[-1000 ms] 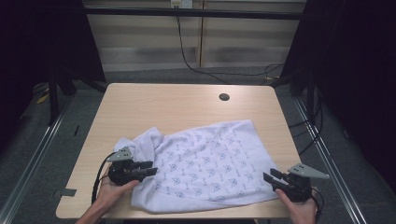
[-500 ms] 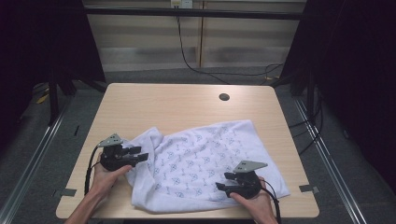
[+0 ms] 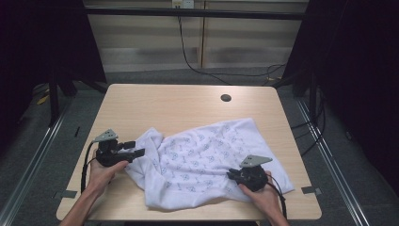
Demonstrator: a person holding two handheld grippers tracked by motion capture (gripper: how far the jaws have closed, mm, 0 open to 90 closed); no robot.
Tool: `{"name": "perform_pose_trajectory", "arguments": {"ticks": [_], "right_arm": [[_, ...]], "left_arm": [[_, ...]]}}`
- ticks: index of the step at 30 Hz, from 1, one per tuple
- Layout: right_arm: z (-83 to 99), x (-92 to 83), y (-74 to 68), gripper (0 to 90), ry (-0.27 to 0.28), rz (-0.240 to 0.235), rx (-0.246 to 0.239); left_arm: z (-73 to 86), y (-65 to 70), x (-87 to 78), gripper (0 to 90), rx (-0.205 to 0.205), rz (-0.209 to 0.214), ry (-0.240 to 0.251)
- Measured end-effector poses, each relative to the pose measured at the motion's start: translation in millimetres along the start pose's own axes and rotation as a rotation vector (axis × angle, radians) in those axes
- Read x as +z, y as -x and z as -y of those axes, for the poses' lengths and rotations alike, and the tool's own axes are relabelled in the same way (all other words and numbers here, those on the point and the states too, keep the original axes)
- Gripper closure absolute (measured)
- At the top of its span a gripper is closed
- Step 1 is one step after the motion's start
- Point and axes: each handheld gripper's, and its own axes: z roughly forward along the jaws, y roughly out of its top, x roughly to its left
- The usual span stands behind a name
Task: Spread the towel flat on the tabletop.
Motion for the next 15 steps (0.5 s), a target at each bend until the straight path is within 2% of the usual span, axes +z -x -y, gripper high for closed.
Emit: {"name": "perform_pose_trajectory", "arguments": {"ticks": [1,3,4,7,12,13,14,15], "right_arm": [[0.2,-0.8,5.5,80.2,0.001,0.002,0.013],[1.8,-4.9,17.7,77.4,-0.004,0.043,0.025],[1.8,-4.9,17.7,77.4,-0.004,0.043,0.025],[7.4,-11.6,31.4,76.8,0.005,0.06,0.062],[20.1,-28.0,45.7,75.8,0.002,0.111,0.092],[23.8,-33.7,48.6,67.4,0.0,0.133,0.115],[24.8,-36.3,47.8,62.8,-0.003,0.149,0.125],[24.2,-38.2,44.7,61.6,0.005,0.15,0.138]], "left_arm": [[0.3,-0.1,-0.1,34.9,0.0,0.001,0.001],[0.9,0.5,-0.4,34.9,0.0,0.004,0.0],[0.9,0.5,-0.4,34.9,0.0,0.004,0.0],[1.1,2.0,-0.2,35.4,-0.001,0.008,0.001],[4.2,3.9,5.5,36.2,0.009,0.018,-0.02],[5.5,5.0,7.9,38.4,0.012,0.03,-0.029],[7.2,7.2,11.5,41.2,0.028,0.045,-0.044],[10.5,14.9,20.2,45.5,0.067,0.084,-0.089]]}}
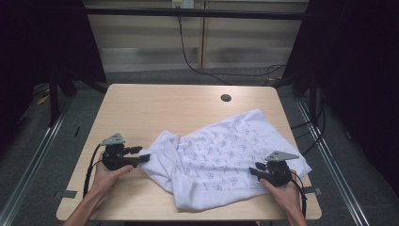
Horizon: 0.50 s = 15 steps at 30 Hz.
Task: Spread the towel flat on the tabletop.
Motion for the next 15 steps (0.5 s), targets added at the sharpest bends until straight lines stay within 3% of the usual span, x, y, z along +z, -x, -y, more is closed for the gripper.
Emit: {"name": "perform_pose_trajectory", "arguments": {"ticks": [1,2,3,4,6,7,8,9,12,13,15], "right_arm": [[-1.7,-1.7,-4.2,60.5,0.024,-0.011,-0.001],[-1.7,-1.7,-4.2,60.5,0.024,-0.011,-0.001],[-4.1,-2.5,-8.8,59.1,0.035,-0.02,-0.005],[-14.4,-1.6,-23.8,58.8,0.059,-0.058,-0.049],[-23.0,1.8,-36.8,58.0,0.076,-0.093,-0.059],[-23.0,1.8,-36.8,58.0,0.076,-0.093,-0.059],[-33.5,8.0,-55.7,58.0,0.086,-0.147,-0.09],[-33.5,8.0,-55.7,58.0,0.086,-0.147,-0.09],[-48.8,22.4,-87.3,59.4,0.089,-0.237,-0.136],[-48.8,22.4,-87.3,59.4,0.089,-0.237,-0.136],[-57.8,39.0,-111.1,59.6,0.066,-0.298,-0.179]], "left_arm": [[0.0,0.0,0.0,54.5,0.0,0.0,0.0],[0.7,2.3,2.4,54.5,0.01,0.027,-0.01],[1.7,6.3,5.3,62.7,0.031,0.032,-0.028],[2.7,9.2,6.2,76.7,0.045,0.032,-0.037],[3.8,14.1,5.5,85.3,0.06,0.04,-0.032],[4.1,16.6,3.7,85.3,0.068,0.047,-0.03],[5.4,19.7,1.6,87.6,0.066,0.073,-0.027],[7.3,23.0,0.6,87.6,0.061,0.089,-0.033],[13.9,34.4,-0.1,87.8,0.09,0.107,-0.069],[16.3,39.3,-0.8,87.8,0.091,0.117,-0.075],[18.4,48.1,-2.6,87.6,0.098,0.134,-0.079]]}}
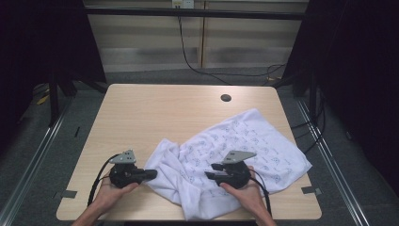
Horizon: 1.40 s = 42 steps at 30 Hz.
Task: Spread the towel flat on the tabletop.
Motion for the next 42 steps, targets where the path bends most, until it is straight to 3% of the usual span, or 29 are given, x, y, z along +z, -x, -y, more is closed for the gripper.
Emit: {"name": "perform_pose_trajectory", "arguments": {"ticks": [2,3,5,7,10,12,13,14,15,18,19,22,23,26,27,28,29,30,31,33,36,38,40,42], "right_arm": [[-2.8,6.1,-5.0,59.4,-0.005,-0.028,-0.004],[-9.4,17.2,-16.3,57.8,-0.01,-0.076,-0.028],[-13.2,22.4,-21.9,56.9,-0.011,-0.092,-0.035],[-24.9,38.0,-34.1,54.1,0.004,-0.162,-0.05],[-33.7,54.5,-42.4,52.6,-0.006,-0.2,-0.063],[-34.7,58.6,-43.4,56.1,-0.016,-0.204,-0.065],[-34.9,63.3,-43.7,66.6,-0.034,-0.201,-0.071],[-33.1,66.1,-43.2,84.6,-0.029,-0.19,-0.077],[-32.5,63.1,-42.2,86.9,-0.015,-0.186,-0.068],[-32.2,51.1,-38.9,87.6,0.021,-0.151,-0.067],[-31.0,30.3,-31.2,87.6,0.054,-0.102,-0.049],[-26.2,0.4,-18.1,87.6,0.092,-0.048,-0.034],[-26.2,0.4,-18.1,87.6,0.092,-0.048,-0.034],[-16.1,-24.2,-6.3,87.5,0.11,0.002,-0.008],[-5.5,-40.2,4.7,87.5,0.112,0.043,0.022],[-5.5,-40.2,4.7,87.5,0.112,0.043,0.022],[5.0,-51.7,13.9,87.5,0.112,0.086,0.046],[5.0,-51.7,13.9,87.5,0.112,0.086,0.046],[14.4,-60.1,19.4,87.5,0.095,0.126,0.051],[26.2,-69.2,25.5,87.4,0.094,0.155,0.081],[44.7,-79.0,32.5,86.6,0.073,0.205,0.138],[56.0,-81.1,35.0,84.2,0.028,0.234,0.157],[62.3,-81.2,35.7,81.5,0.003,0.237,0.166],[70.6,-82.6,34.7,72.7,-0.019,0.228,0.183]], "left_arm": [[0.9,8.1,1.2,87.5,-0.001,0.012,-0.006],[0.3,15.0,3.6,87.4,0.016,0.018,-0.005],[-0.7,16.3,4.5,87.5,0.023,0.026,-0.001],[-4.7,19.5,6.0,88.1,0.035,0.016,0.015],[-11.5,20.8,8.6,88.1,0.051,0.03,0.041],[-12.7,20.1,8.7,87.4,0.052,0.025,0.05],[-13.6,18.4,7.6,85.2,0.039,0.028,0.066],[-14.6,16.6,5.4,74.3,0.031,0.022,0.077],[-15.1,14.9,2.3,67.5,0.016,0.005,0.093],[-14.9,6.6,-10.1,61.1,-0.037,-0.015,0.155],[-14.4,3.5,-14.0,54.8,-0.049,-0.035,0.168],[-14.2,0.7,-13.7,50.9,-0.058,-0.04,0.161],[-14.2,0.7,-13.7,49.4,-0.058,-0.04,0.161],[-15.5,2.1,-4.1,48.0,-0.045,-0.048,0.133],[-16.7,3.1,1.4,46.5,-0.034,-0.05,0.111],[-17.9,4.6,6.6,46.5,-0.025,-0.052,0.087],[-18.8,5.7,11.4,45.9,-0.015,-0.067,0.059],[-18.9,6.0,16.1,45.9,-0.007,-0.073,0.039],[-17.5,4.6,21.3,48.3,0.001,-0.098,0.014],[-16.6,3.4,22.6,50.9,-0.001,-0.111,0.004],[-12.3,1.8,25.9,57.5,-0.003,-0.097,-0.027],[-5.1,8.4,29.2,60.0,0.013,-0.063,-0.084],[-2.9,12.5,28.3,60.2,0.019,-0.06,-0.085],[-0.7,17.0,25.4,60.2,0.019,-0.037,-0.1]]}}
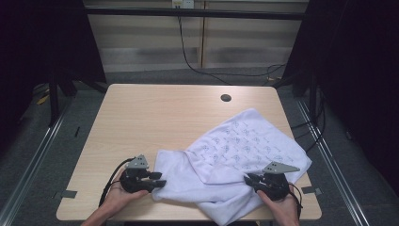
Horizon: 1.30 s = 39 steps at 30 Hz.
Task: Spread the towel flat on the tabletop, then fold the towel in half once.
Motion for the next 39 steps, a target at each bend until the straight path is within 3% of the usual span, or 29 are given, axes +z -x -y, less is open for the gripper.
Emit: {"name": "perform_pose_trajectory", "arguments": {"ticks": [2,5,6,7,8,10,11,12,13,15,16,17,18,20,21,22,23,24,25,26,27,29,30,33,36,38,39], "right_arm": [[-2.4,-2.6,-1.4,68.0,0.023,-0.023,-0.001],[-12.3,-2.2,-4.4,62.6,0.055,-0.032,-0.014],[-23.3,3.8,-9.2,60.7,0.073,-0.056,-0.038],[-23.3,3.8,-9.2,60.7,0.073,-0.056,-0.038],[-34.3,16.1,-13.2,57.5,0.073,-0.091,-0.063],[-39.1,23.7,-15.4,56.4,0.072,-0.111,-0.07],[-46.6,39.6,-17.7,52.4,0.061,-0.155,-0.074],[-49.4,47.1,-18.9,50.8,0.053,-0.169,-0.077],[-51.8,53.9,-20.1,48.6,0.041,-0.171,-0.083],[-54.7,63.8,-20.3,47.1,0.022,-0.193,-0.087],[-55.7,68.0,-20.0,46.6,0.012,-0.196,-0.089],[-56.1,72.9,-19.9,46.5,-0.005,-0.202,-0.088],[-55.4,76.4,-19.6,46.6,-0.018,-0.21,-0.09],[-54.4,79.4,-19.9,46.7,-0.03,-0.216,-0.087],[-53.6,81.2,-20.3,48.1,-0.041,-0.214,-0.087],[-51.9,84.5,-21.9,54.1,-0.065,-0.215,-0.1],[-51.9,84.5,-21.9,54.1,-0.065,-0.215,-0.1],[-50.5,85.2,-23.9,70.3,-0.066,-0.217,-0.115],[-50.3,84.7,-24.4,76.1,-0.056,-0.218,-0.121],[-50.3,84.7,-24.4,76.1,-0.056,-0.218,-0.121],[-51.5,79.4,-24.5,83.2,-0.017,-0.227,-0.11],[-53.2,73.6,-23.6,85.5,0.013,-0.217,-0.104],[-54.0,69.7,-22.9,85.6,0.027,-0.216,-0.094],[-56.1,59.3,-21.0,85.9,0.064,-0.208,-0.09],[-59.7,35.6,-16.6,85.9,0.145,-0.199,-0.062],[-60.5,30.9,-15.5,85.9,0.158,-0.194,-0.066],[-62.5,15.6,-13.9,86.0,0.201,-0.193,-0.051]], "left_arm": [[1.7,4.7,-4.0,60.0,0.001,0.007,-0.017],[4.4,3.7,-8.6,60.0,-0.011,0.029,0.006],[-0.1,-3.3,-12.3,59.1,-0.022,0.009,0.038],[-0.1,-3.3,-12.3,59.0,-0.022,0.009,0.038],[-8.3,-17.3,-15.1,58.3,-0.046,-0.023,0.078],[-11.3,-22.3,-15.2,56.9,-0.052,-0.047,0.088],[-15.3,-31.9,-14.7,53.4,-0.067,-0.066,0.103],[-19.2,-47.2,-12.0,52.7,-0.106,-0.07,0.109],[-19.2,-47.2,-12.0,50.8,-0.106,-0.07,0.109],[-18.8,-56.8,-8.4,46.5,-0.144,-0.076,0.132],[-19.1,-60.4,-1.8,43.1,-0.151,-0.091,0.088],[-19.1,-60.4,-1.8,41.2,-0.151,-0.091,0.088],[-19.6,-61.0,1.8,39.9,-0.134,-0.118,0.064],[-18.5,-63.3,6.1,39.6,-0.138,-0.132,0.084],[-19.2,-63.6,7.1,39.6,-0.143,-0.133,0.087],[-21.9,-62.2,9.1,39.3,-0.117,-0.136,0.068],[-21.9,-62.2,9.1,43.2,-0.117,-0.136,0.068],[-21.9,-61.2,10.6,49.4,-0.112,-0.139,0.076],[-22.2,-57.8,12.5,52.8,-0.082,-0.125,0.069],[-22.2,-57.8,12.5,60.2,-0.082,-0.125,0.069],[-22.3,-55.5,13.2,68.8,-0.06,-0.12,0.058],[-22.1,-52.4,14.6,82.9,-0.036,-0.113,0.045],[-22.1,-51.7,14.4,86.2,-0.032,-0.11,0.045],[-22.6,-50.6,13.1,87.9,-0.027,-0.107,0.058],[-26.8,-51.3,-0.5,88.6,-0.056,-0.081,0.139],[-27.6,-51.3,-5.3,88.6,-0.062,-0.078,0.157],[-28.4,-51.9,-9.4,88.5,-0.069,-0.077,0.182]]}}
